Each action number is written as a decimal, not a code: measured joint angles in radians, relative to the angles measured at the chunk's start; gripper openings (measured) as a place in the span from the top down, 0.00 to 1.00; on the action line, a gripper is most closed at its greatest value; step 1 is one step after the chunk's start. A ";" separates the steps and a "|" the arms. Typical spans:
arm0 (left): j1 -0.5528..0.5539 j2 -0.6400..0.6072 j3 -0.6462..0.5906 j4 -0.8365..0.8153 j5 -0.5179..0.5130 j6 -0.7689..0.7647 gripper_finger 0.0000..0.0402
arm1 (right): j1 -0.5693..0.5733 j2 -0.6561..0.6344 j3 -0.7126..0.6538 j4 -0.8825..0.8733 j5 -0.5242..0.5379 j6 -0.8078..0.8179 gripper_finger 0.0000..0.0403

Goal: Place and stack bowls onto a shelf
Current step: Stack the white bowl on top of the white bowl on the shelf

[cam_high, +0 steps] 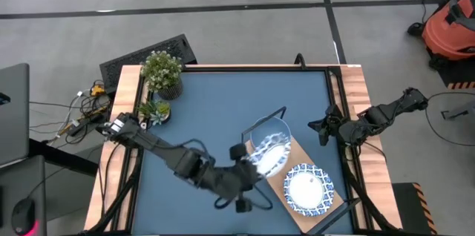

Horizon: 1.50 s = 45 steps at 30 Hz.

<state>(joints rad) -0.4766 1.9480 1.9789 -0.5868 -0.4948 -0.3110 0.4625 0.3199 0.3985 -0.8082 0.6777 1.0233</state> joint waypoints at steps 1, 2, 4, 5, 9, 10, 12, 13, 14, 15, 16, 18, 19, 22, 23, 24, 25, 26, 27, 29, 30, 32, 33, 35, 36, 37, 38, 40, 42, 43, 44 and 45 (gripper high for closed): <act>0.015 0.000 0.000 0.031 0.013 0.033 1.00 | 0.000 0.000 0.000 0.000 0.000 0.000 0.84; 0.030 0.003 0.000 0.062 0.028 0.065 1.00 | 0.000 0.000 0.000 0.000 -0.001 0.000 0.84; 0.059 0.020 0.002 0.143 0.056 0.131 1.00 | 0.000 0.000 0.000 0.000 -0.001 -0.001 0.84; 0.068 0.029 0.002 0.171 0.069 0.166 1.00 | 0.000 0.000 0.000 0.000 -0.001 -0.002 0.84; 0.097 0.085 0.001 0.301 0.169 0.279 1.00 | 0.000 0.000 0.001 -0.009 -0.001 -0.003 0.84; 0.100 0.099 0.003 0.318 0.192 0.301 1.00 | 0.000 0.000 0.001 -0.013 -0.001 -0.003 0.84; 0.100 0.131 0.017 0.312 0.218 0.338 1.00 | 0.000 0.000 0.001 -0.032 -0.001 -0.003 0.84; 0.100 0.145 0.024 0.309 0.221 0.359 1.00 | 0.000 0.000 0.001 -0.035 -0.001 -0.003 0.84; 0.099 0.158 0.033 0.307 0.221 0.382 1.00 | 0.000 0.000 0.001 -0.040 -0.001 -0.003 0.84; 0.099 0.169 0.041 0.305 0.222 0.408 1.00 | 0.000 0.000 0.001 -0.049 -0.001 -0.003 0.84; 0.100 0.179 0.050 0.305 0.222 0.435 1.00 | 0.000 0.000 0.001 -0.053 -0.001 -0.003 0.84; 0.100 0.202 0.071 0.310 0.230 0.474 1.00 | 0.000 0.000 0.001 -0.056 -0.001 -0.003 0.84; 0.099 0.217 0.082 0.311 0.239 0.489 1.00 | 0.000 0.000 0.001 -0.056 -0.001 -0.003 0.84; 0.092 0.272 0.128 0.301 0.252 0.532 1.00 | 0.000 0.000 0.001 -0.057 0.000 -0.003 0.84; 0.088 0.289 0.145 0.292 0.254 0.548 1.00 | 0.000 0.000 0.001 -0.059 0.000 -0.003 0.84; 0.086 0.305 0.164 0.280 0.255 0.566 1.00 | 0.000 0.000 0.001 -0.060 0.000 -0.003 0.84; 0.084 0.318 0.183 0.262 0.255 0.582 1.00 | 0.000 0.000 0.001 -0.060 0.000 -0.003 0.84; 0.083 0.329 0.203 0.240 0.257 0.594 1.00 | 0.000 0.000 0.001 -0.060 0.000 -0.003 0.84; 0.082 0.342 0.224 0.217 0.257 0.606 1.00 | 0.000 0.000 0.001 -0.060 0.000 -0.003 0.84; 0.082 0.366 0.257 0.181 0.262 0.635 1.00 | 0.000 0.000 0.001 -0.060 0.000 -0.003 0.84; 0.080 0.379 0.269 0.162 0.263 0.654 1.00 | 0.000 0.000 0.001 -0.060 0.000 -0.003 0.84; 0.078 0.405 0.293 0.141 0.250 0.694 1.00 | 0.000 0.000 0.001 -0.060 0.000 -0.002 0.84; 0.076 0.417 0.305 0.131 0.242 0.711 1.00 | 0.000 0.000 0.001 -0.060 0.000 -0.002 0.84; 0.076 0.428 0.318 0.128 0.227 0.735 1.00 | 0.000 0.001 0.001 -0.060 0.001 -0.002 0.84; 0.076 0.428 0.318 0.129 0.222 0.742 1.00 | 0.000 0.001 0.001 -0.060 0.001 -0.002 0.84; 0.075 0.428 0.319 0.128 0.222 0.746 1.00 | 0.000 0.001 0.001 -0.060 0.002 -0.002 0.84; 0.075 0.428 0.320 0.127 0.222 0.752 1.00 | 0.000 0.001 0.001 -0.060 0.002 -0.002 0.84; 0.076 0.428 0.320 0.122 0.226 0.769 1.00 | 0.000 0.001 0.001 -0.060 0.002 -0.002 0.84; 0.076 0.428 0.320 0.118 0.228 0.791 1.00 | 0.000 0.001 0.001 -0.060 0.002 -0.002 0.84; 0.076 0.428 0.320 0.119 0.227 0.803 1.00 | 0.000 0.001 0.001 -0.060 0.002 -0.002 0.84; 0.076 0.428 0.320 0.119 0.227 0.812 1.00 | 0.000 0.001 0.001 -0.059 0.002 -0.002 0.84; 0.076 0.428 0.320 0.119 0.229 0.817 1.00 | 0.000 0.001 0.001 -0.060 0.002 -0.002 0.84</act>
<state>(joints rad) -0.4011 2.3764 2.2986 -0.4681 -0.2657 0.5059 0.4625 0.3206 0.3992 -0.8677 0.6800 1.0210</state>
